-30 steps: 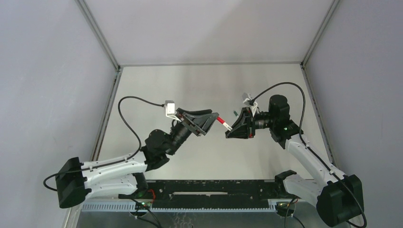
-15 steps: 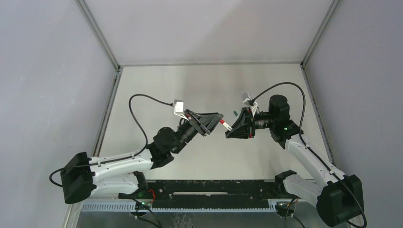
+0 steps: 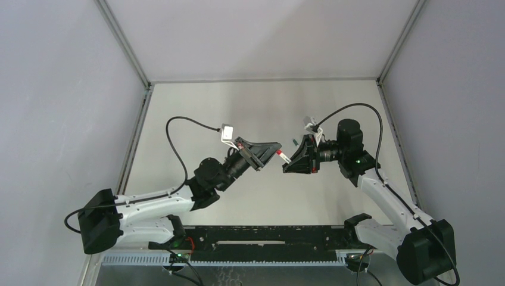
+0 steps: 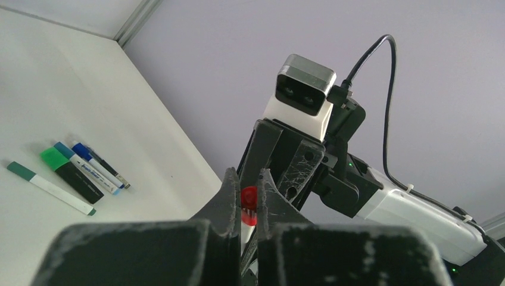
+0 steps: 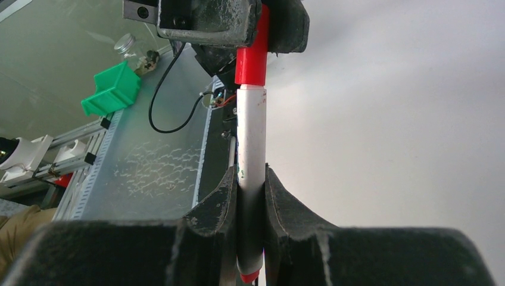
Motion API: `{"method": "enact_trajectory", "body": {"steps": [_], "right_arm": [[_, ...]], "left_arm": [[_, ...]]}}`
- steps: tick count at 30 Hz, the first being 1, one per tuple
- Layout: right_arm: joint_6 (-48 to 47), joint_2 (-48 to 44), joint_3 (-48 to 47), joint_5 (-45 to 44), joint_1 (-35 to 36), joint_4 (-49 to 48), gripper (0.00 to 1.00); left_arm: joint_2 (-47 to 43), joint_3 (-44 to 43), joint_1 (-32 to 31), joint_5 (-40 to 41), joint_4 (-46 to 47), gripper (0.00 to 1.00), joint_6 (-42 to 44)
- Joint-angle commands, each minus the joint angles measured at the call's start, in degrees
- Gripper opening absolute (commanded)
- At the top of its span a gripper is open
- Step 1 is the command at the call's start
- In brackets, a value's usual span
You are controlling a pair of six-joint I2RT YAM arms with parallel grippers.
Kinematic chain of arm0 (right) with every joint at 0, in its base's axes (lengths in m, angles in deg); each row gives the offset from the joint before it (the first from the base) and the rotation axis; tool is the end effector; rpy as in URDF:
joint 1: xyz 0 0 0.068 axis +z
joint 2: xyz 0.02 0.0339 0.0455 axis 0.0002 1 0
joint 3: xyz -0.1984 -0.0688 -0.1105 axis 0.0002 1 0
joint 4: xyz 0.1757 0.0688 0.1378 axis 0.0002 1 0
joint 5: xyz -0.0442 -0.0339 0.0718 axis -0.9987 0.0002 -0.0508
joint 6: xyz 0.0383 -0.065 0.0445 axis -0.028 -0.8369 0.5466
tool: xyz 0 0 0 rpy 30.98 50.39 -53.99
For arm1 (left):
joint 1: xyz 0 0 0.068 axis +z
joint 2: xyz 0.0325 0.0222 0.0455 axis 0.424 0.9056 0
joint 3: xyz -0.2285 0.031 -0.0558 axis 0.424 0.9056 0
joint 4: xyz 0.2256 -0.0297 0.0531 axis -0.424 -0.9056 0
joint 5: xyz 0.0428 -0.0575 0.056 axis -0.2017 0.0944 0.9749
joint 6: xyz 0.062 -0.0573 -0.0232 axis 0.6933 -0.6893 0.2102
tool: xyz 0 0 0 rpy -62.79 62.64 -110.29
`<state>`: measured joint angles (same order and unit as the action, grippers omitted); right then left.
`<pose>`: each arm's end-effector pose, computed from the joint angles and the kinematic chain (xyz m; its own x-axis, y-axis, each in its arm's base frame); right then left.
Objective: Insert the pens into the pen caps
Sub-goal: Press the pen cap onto the pen.
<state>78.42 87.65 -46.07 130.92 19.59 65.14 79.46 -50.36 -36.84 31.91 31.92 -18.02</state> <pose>0.1792 0.1430 0.2709 -0.3581 -0.0868 -0.9296 -0.9309 -0.0432 0.3627 0.1488 -0.2430 0.3011 -0.4711 -0.6345 -0.6128 0.6124 0.2648 -0.7449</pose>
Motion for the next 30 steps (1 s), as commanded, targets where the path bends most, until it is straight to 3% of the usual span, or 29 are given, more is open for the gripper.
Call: {"method": "enact_trajectory", "body": {"steps": [1,7,13,18,25,30], "right_arm": [[-4.53,-1.45,-3.66,-1.22,0.17,2.79,0.00],[-7.91,-2.78,-5.43,-3.40,-0.99,8.09,0.00],[-12.56,-4.09,-7.75,-8.48,-1.03,11.98,0.00],[-8.95,-4.81,-8.84,-5.06,-4.39,10.39,0.00],[-4.51,-3.91,-8.82,4.69,-6.97,7.02,0.00],[-7.39,-3.98,-9.35,4.87,-6.33,10.22,0.00]], "left_arm": [[1.10,-3.26,0.23,-5.59,-0.39,0.00,-0.11],[6.33,-5.90,0.23,-19.75,-8.07,0.00,0.22],[14.29,-6.55,-0.29,-31.40,-8.75,0.00,-4.80],[14.94,-5.17,-1.10,-35.54,-9.90,0.00,-3.20],[11.03,-5.48,-1.17,-36.41,-26.95,0.00,5.84],[11.99,-7.37,-1.59,-40.56,-30.78,0.00,8.28]]}}
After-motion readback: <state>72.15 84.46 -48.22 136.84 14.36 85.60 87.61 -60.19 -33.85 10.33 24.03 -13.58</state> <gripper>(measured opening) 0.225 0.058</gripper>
